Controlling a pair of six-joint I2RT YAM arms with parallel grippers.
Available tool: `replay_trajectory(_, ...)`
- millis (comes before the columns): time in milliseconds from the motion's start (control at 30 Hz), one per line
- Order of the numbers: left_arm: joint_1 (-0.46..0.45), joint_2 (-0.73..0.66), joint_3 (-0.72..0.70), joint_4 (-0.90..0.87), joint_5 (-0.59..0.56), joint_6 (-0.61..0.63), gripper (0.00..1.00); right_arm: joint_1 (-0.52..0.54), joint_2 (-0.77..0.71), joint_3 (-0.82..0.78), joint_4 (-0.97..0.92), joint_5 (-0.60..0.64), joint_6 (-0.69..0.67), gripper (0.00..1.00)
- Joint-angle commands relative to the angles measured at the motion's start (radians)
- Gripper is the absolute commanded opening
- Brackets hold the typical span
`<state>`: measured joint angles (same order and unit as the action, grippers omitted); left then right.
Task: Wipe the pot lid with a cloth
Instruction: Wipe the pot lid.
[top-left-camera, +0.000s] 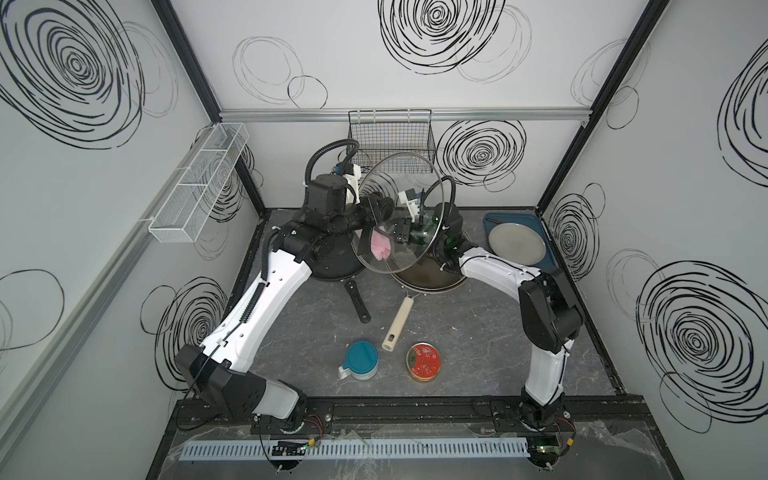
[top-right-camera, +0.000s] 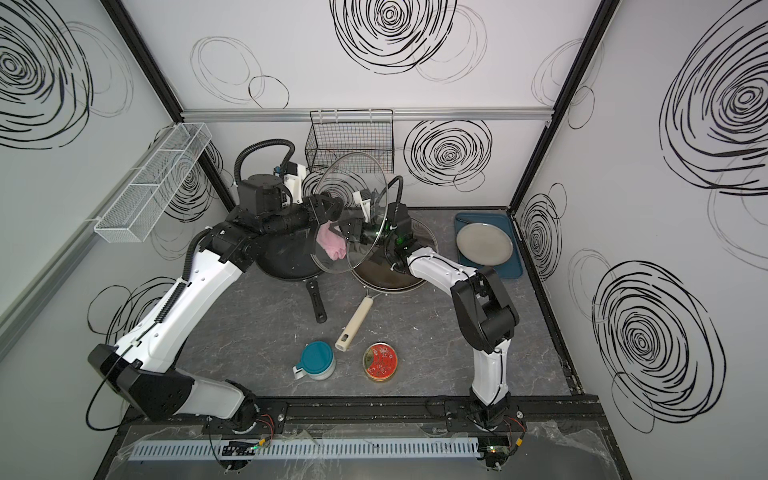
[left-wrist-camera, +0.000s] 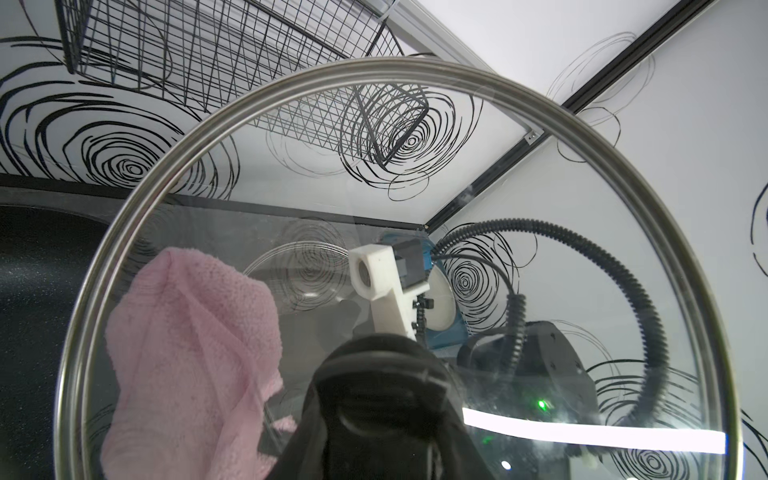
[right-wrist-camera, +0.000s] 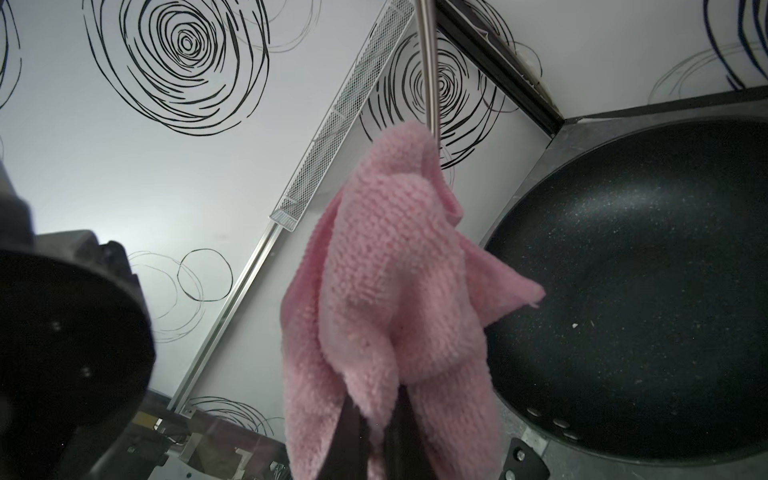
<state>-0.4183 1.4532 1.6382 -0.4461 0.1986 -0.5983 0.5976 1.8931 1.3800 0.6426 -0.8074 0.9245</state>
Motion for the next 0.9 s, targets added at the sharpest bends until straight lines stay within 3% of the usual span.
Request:
replay_trajectory(0, 0.019, -0.018, 0.068, 0.236, -0.015, 0.0, 0.0, 0.01, -0.103, -0.041, 0.083, -0.003, 0.017, 0.0)
replay_trajectory(267, 0.069, -0.03, 0.036, 0.261, -0.022, -0.015, 0.0, 0.018, -0.244, -0.2, 0.111, 0.009, 0.048, 0.0)
replay_trajectory(467, 0.097, -0.043, 0.025, 0.27, -0.01, -0.024, 0.0, 0.015, -0.357, -0.277, 0.011, 0.054, -0.009, 0.0)
replay_trajectory(867, 0.089, -0.065, -0.006, 0.252, 0.033, -0.021, 0.0, -0.063, -0.432, -0.226, -0.093, 0.082, -0.084, 0.0)
